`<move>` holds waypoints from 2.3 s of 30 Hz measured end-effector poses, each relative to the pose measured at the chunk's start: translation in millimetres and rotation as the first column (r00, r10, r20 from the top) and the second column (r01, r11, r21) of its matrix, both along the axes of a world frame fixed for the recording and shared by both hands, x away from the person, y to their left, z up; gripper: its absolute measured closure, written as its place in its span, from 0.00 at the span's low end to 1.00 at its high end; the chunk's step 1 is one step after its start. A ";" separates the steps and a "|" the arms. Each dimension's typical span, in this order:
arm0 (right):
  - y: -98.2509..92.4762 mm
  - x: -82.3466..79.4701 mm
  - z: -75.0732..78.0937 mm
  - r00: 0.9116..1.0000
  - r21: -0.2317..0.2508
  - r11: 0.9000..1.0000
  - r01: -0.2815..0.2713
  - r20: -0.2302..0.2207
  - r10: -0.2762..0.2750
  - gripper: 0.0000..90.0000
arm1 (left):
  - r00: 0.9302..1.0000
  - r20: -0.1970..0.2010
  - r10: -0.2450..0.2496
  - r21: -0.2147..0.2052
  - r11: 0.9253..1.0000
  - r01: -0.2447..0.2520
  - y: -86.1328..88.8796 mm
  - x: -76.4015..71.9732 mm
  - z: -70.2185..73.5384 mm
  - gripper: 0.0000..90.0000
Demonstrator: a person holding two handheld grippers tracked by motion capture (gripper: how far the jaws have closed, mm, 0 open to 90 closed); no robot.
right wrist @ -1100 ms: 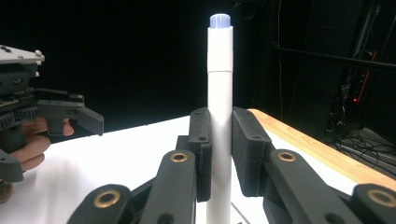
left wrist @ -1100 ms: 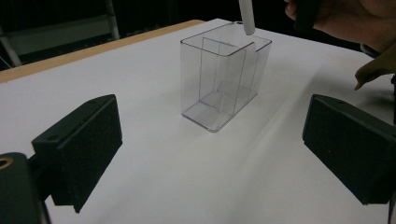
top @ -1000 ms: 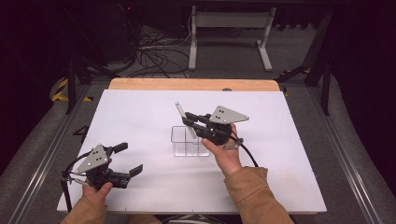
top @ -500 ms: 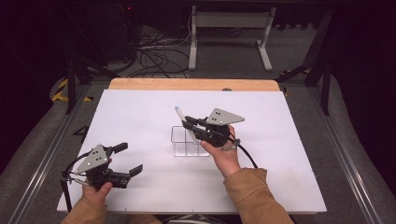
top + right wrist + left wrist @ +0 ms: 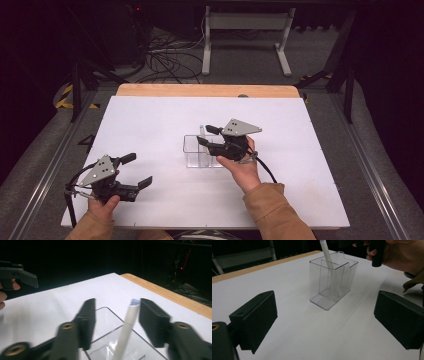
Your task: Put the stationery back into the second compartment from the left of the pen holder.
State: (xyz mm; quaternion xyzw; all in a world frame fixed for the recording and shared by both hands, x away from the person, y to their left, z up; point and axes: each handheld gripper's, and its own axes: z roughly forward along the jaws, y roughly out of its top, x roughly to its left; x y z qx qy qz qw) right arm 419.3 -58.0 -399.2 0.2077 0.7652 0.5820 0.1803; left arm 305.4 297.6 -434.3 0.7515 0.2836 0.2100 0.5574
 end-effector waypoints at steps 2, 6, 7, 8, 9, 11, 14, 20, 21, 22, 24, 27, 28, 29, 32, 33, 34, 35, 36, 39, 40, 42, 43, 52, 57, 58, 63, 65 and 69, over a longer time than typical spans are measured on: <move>-2.5 -0.4 2.6 0.999 -0.023 0.999 0.029 -0.035 -0.030 0.38 | 1.000 0.003 0.002 0.005 1.000 -0.002 0.4 -0.4 0.0 0.06; -8.5 -1.8 8.0 0.999 -0.022 0.999 0.039 -0.023 -0.039 0.32 | 1.000 0.007 0.007 0.006 1.000 -0.007 1.4 -1.0 0.2 0.06; -9.4 -2.5 9.4 0.999 -0.025 0.999 0.040 -0.018 -0.040 0.31 | 1.000 0.007 0.008 0.005 1.000 -0.008 1.4 -1.1 0.2 0.06; -10.4 -3.5 11.2 0.999 -0.028 0.999 0.043 -0.010 -0.043 0.30 | 1.000 0.004 0.008 0.002 1.000 -0.008 1.2 -1.2 0.1 0.06; -11.4 -4.6 13.1 0.999 -0.029 0.999 0.041 -0.001 -0.041 0.30 | 1.000 0.003 0.008 0.000 1.000 -0.008 1.0 -1.2 0.0 0.06; -12.8 -7.6 16.6 0.999 -0.035 0.998 0.042 0.013 -0.041 0.28 | 1.000 0.008 0.007 0.005 1.000 -0.007 1.3 -0.8 0.3 0.06; -13.6 -10.7 20.0 0.999 -0.043 0.998 0.042 0.022 -0.041 0.25 | 1.000 -0.001 0.009 -0.009 1.000 -0.009 1.2 -1.7 0.2 0.06; -17.9 -14.0 23.3 0.999 -0.048 0.998 0.042 0.015 -0.041 0.25 | 1.000 0.008 0.011 0.001 1.000 -0.011 1.8 -2.4 1.0 0.06; -19.2 -14.5 24.0 0.999 -0.047 0.998 0.041 0.012 -0.041 0.24 | 1.000 0.006 0.011 -0.001 1.000 -0.011 1.8 -2.7 0.9 0.06; -20.7 -14.9 24.9 0.999 -0.045 0.998 0.043 0.017 -0.042 0.24 | 1.000 0.003 0.012 -0.011 1.000 -0.012 1.6 -3.1 0.6 0.06; -24.4 -16.3 27.0 0.999 -0.042 0.998 0.046 0.021 -0.046 0.24 | 1.000 0.006 0.014 -0.007 1.000 -0.014 2.6 -3.5 1.3 0.06; -31.3 -19.2 30.1 0.998 -0.045 0.997 0.055 0.029 -0.054 0.22 | 1.000 0.007 0.015 -0.006 1.000 -0.015 2.6 -3.6 1.2 0.06; -33.6 -20.6 30.9 0.998 -0.049 0.997 0.060 0.028 -0.059 0.21 | 1.000 0.010 0.015 -0.006 1.000 -0.015 2.5 -3.5 1.1 0.06; -36.0 -22.0 31.5 0.998 -0.053 0.997 0.064 0.027 -0.063 0.19 | 1.000 0.011 0.016 -0.006 1.000 -0.016 2.5 -3.6 1.1 0.06; -43.5 -26.5 31.3 0.996 -0.076 0.994 0.083 0.029 -0.081 0.16 | 1.000 0.017 0.023 -0.007 1.000 -0.022 2.6 -4.2 1.8 0.06; -46.1 -28.2 31.0 0.996 -0.084 0.992 0.091 0.028 -0.089 0.15 | 1.000 0.017 0.025 -0.006 1.000 -0.025 2.5 -4.5 2.0 0.06; -48.9 -29.8 30.7 0.995 -0.091 0.991 0.101 0.028 -0.099 0.13 | 0.999 0.017 0.028 -0.003 1.000 -0.028 2.4 -4.8 2.2 0.06; -51.8 -31.3 30.4 0.994 -0.098 0.989 0.110 0.020 -0.109 0.11 | 0.999 0.018 0.030 -0.003 1.000 -0.030 2.2 -5.0 2.3 0.06; -54.7 -32.6 30.2 0.993 -0.100 0.988 0.119 0.006 -0.119 0.10 | 0.999 0.018 0.031 -0.003 1.000 -0.031 2.0 -5.1 2.4 0.06; -64.8 -35.9 29.0 0.991 -0.089 0.988 0.126 -0.029 -0.129 0.09 | 0.999 0.020 0.031 -0.005 0.999 -0.031 1.4 -5.6 2.7 0.06; -68.1 -37.1 28.2 0.991 -0.083 0.988 0.128 -0.035 -0.132 0.09 | 0.999 0.016 0.031 -0.010 0.999 -0.031 1.0 -6.0 2.7 0.06; -75.4 -39.4 25.8 0.991 -0.075 0.989 0.129 -0.032 -0.131 0.08 | 0.999 0.018 0.031 -0.008 0.999 -0.031 1.1 -6.7 3.0 0.06; -79.2 -40.5 24.2 0.991 -0.074 0.989 0.129 -0.029 -0.131 0.08 | 0.999 0.015 0.032 -0.013 0.999 -0.032 0.8 -7.1 3.0 0.06; -113.2 -50.0 5.1 0.993 -0.089 0.990 0.106 -0.040 -0.110 0.07 | 0.999 0.020 0.031 -0.018 0.999 -0.031 0.7 -9.2 3.1 0.06; -131.0 -55.3 -4.4 0.992 -0.061 0.991 0.117 -0.037 -0.119 0.05 | 0.999 0.023 0.036 -0.015 0.999 -0.036 1.3 -11.1 2.8 0.05; -134.2 -56.2 -6.5 0.993 -0.058 0.992 0.113 -0.037 -0.115 0.04 | 0.999 0.021 0.037 -0.014 0.999 -0.036 1.5 -11.6 2.6 0.05; -148.9 -61.4 -20.2 0.992 -0.057 0.991 0.121 -0.036 -0.123 0.04 | 0.999 0.020 0.034 -0.030 0.999 -0.033 3.3 -12.7 1.4 0.04; -154.4 -63.2 -26.0 0.990 -0.061 0.990 0.131 -0.038 -0.133 0.04 | 0.999 0.023 0.035 -0.028 0.999 -0.034 4.4 -12.6 1.1 0.04; -163.6 -67.3 -39.2 0.989 -0.064 0.988 0.139 -0.047 -0.142 0.04 | 0.999 0.029 0.043 -0.019 0.999 -0.042 3.8 -12.9 0.2 0.04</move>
